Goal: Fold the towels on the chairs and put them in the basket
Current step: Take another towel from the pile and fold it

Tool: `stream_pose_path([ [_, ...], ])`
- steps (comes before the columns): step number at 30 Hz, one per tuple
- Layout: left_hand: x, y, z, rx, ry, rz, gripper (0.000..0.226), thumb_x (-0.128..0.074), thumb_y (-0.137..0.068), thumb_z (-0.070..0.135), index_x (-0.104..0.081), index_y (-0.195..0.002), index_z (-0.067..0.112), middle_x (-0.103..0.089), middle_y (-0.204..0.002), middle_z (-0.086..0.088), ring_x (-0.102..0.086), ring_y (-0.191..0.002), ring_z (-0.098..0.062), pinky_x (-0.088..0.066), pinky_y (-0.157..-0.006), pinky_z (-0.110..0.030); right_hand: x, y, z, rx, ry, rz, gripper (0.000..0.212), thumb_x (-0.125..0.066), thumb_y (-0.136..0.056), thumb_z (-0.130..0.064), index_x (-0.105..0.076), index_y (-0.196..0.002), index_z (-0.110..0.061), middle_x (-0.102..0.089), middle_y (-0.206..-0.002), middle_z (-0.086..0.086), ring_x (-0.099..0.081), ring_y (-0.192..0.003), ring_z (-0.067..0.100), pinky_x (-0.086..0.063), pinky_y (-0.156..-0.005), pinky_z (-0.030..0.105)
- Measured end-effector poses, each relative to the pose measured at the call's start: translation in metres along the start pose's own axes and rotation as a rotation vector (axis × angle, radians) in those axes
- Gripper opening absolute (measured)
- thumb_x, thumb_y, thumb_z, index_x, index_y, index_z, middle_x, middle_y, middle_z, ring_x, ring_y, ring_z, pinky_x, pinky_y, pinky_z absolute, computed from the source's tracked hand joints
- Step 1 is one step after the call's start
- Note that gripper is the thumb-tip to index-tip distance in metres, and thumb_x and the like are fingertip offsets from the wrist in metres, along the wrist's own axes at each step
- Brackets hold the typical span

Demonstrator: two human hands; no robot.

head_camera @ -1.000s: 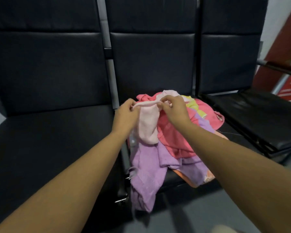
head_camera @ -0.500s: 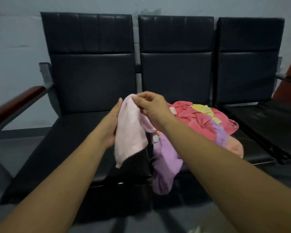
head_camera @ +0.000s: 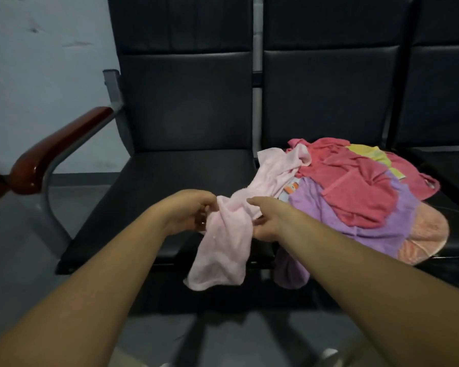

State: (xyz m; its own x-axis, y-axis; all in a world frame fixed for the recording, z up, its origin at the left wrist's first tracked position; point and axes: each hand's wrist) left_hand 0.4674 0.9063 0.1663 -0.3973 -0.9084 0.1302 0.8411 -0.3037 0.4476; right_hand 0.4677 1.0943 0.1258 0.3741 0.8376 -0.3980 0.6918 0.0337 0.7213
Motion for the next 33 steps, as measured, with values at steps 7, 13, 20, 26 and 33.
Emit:
stream_pose_path([
  [7, -0.008, -0.035, -0.021, 0.107, -0.324, 0.243, 0.038, -0.054, -0.099, 0.041, -0.063, -0.106, 0.006, -0.066, -0.085, -0.006, -0.063, -0.078, -0.020, -0.058, -0.077, -0.035, 0.009, -0.010, 0.005, -0.025, 0.341, 0.015, 0.010, -0.064, -0.092, -0.007, -0.062, -0.101, -0.003, -0.067, -0.096, 0.009, -0.065, -0.096, 0.023, -0.054, -0.093, 0.037],
  [13, -0.016, -0.065, -0.040, 0.049, -0.672, 0.277, 0.066, -0.066, -0.089, 0.052, -0.052, -0.138, 0.010, -0.056, -0.136, -0.008, -0.059, -0.113, -0.023, -0.045, -0.082, -0.030, 0.021, -0.021, 0.002, 0.158, 0.299, 0.026, 0.010, -0.062, -0.091, -0.010, -0.060, -0.101, -0.008, -0.058, -0.081, 0.005, -0.059, -0.069, 0.019, -0.054, -0.055, 0.029],
  [20, -0.020, -0.068, -0.030, -0.009, -0.356, 0.175, 0.016, -0.063, -0.094, 0.024, -0.066, -0.086, 0.011, -0.067, -0.086, -0.005, -0.060, -0.080, -0.020, -0.052, -0.083, -0.034, 0.023, -0.029, -0.008, 0.065, 0.057, -0.009, 0.027, -0.068, -0.091, -0.021, -0.068, -0.113, -0.004, -0.073, -0.104, 0.008, -0.070, -0.098, 0.021, -0.054, -0.096, 0.033],
  [26, 0.000, -0.040, -0.012, 0.061, -0.109, 0.040, 0.028, -0.054, -0.084, 0.000, -0.055, -0.060, 0.014, -0.057, -0.067, -0.005, -0.055, -0.062, -0.017, -0.048, -0.062, -0.032, 0.013, -0.021, -0.016, 0.172, 0.138, -0.032, 0.027, -0.067, -0.090, -0.022, -0.069, -0.112, -0.006, -0.074, -0.102, 0.009, -0.068, -0.095, 0.024, -0.055, -0.081, 0.034],
  [33, 0.007, -0.031, -0.021, 0.202, 0.233, -0.051, 0.055, -0.055, -0.096, 0.047, -0.066, -0.113, -0.003, -0.070, -0.097, -0.014, -0.067, -0.094, -0.026, -0.051, -0.091, -0.043, 0.004, -0.019, -0.009, 0.255, 0.168, -0.148, 0.039, -0.071, -0.083, -0.017, -0.068, -0.117, 0.001, -0.074, -0.112, 0.012, -0.070, -0.105, 0.031, -0.052, -0.100, 0.043],
])
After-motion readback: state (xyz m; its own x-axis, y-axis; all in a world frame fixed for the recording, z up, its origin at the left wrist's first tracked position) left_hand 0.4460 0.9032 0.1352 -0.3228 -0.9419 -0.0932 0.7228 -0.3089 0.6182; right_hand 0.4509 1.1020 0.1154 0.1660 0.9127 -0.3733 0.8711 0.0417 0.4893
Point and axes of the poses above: each hand's wrist, its own y-axis away from the middle knuckle, its own x-axis out of the back of the hand, z = x × y
